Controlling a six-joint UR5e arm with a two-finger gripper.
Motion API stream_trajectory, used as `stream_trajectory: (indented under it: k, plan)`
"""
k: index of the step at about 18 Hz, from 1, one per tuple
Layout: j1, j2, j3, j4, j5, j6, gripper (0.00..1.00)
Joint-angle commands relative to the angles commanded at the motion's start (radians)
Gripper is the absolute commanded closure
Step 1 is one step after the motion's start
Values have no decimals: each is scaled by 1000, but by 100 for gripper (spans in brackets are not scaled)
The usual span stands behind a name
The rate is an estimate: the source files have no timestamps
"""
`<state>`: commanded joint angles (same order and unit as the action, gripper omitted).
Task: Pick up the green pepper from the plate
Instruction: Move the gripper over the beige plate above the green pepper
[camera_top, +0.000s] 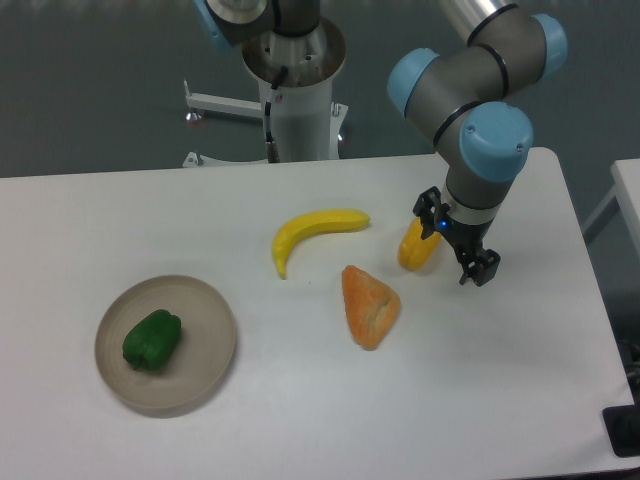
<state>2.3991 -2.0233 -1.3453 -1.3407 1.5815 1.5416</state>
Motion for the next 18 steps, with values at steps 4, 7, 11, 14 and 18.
stream_trajectory:
  k: [4,7,11,14,18]
  plan:
    - [-2,0,0,0,-6,-2,0]
    - [-12,0,-1,0,-15,-37,0]
    - [-70,2,-11,2,-61,-188,0]
    - [-171,5,-12,0,-61,-335,0]
    - [-270,5,-12,0,-61,-494,0]
